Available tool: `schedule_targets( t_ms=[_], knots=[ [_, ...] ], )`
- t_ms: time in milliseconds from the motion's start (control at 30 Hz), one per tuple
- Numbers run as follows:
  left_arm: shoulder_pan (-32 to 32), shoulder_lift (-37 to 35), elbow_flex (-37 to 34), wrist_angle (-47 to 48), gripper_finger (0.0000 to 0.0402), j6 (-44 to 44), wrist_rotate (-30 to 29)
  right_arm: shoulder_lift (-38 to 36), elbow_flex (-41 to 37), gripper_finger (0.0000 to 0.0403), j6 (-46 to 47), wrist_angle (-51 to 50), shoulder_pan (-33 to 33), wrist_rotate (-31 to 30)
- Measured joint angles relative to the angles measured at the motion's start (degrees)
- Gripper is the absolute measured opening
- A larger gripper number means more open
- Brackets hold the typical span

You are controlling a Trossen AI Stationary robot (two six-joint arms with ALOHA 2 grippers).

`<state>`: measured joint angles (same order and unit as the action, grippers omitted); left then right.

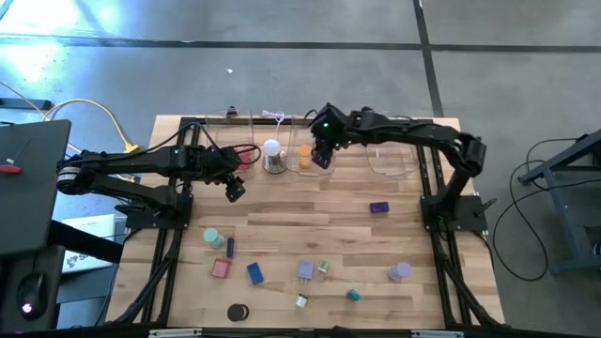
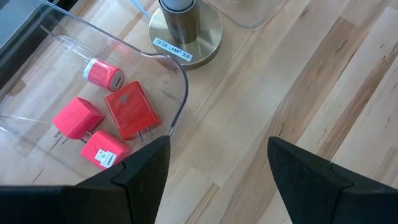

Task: Pick & Place Office items
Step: Put the top black hourglass into the middle transparent bin

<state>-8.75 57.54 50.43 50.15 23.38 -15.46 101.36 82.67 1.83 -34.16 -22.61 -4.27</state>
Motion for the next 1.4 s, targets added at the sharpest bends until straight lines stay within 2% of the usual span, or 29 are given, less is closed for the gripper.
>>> schedule_targets(
  t_ms=[300, 433, 633, 867, 1167, 1400],
  knots=[
    [0.00, 0.00, 0.00, 0.00, 0.0262, -0.02, 0.01, 5.74, -0.02, 0.0206, -0.37, 0.60, -0.09, -0.26],
    [0.00, 0.00, 0.00, 0.00, 0.0262, -0.02, 0.02, 7.57, -0.02, 0.0191, -0.37, 0.66, -0.37, 0.25],
    [0.00, 0.00, 0.00, 0.00, 0.0262, -0.02, 0.02, 10.24, -0.03, 0.0197, -0.37, 0.30, -0.83, 1.13],
    [0.00, 0.00, 0.00, 0.00, 0.0262, -0.02, 0.02, 10.55, -0.04, 0.0248, -0.02, 0.16, -0.34, 1.47],
    [0.00, 0.00, 0.00, 0.00, 0.0262, -0.02, 0.02, 10.39, -0.04, 0.0254, -0.52, -0.32, -0.28, -3.48],
    [0.00, 0.00, -0.64, -0.46, 0.0262, 0.07, 0.01, 9.76, -0.04, 0.0254, -1.43, -0.75, 0.15, -3.12]
  ],
)
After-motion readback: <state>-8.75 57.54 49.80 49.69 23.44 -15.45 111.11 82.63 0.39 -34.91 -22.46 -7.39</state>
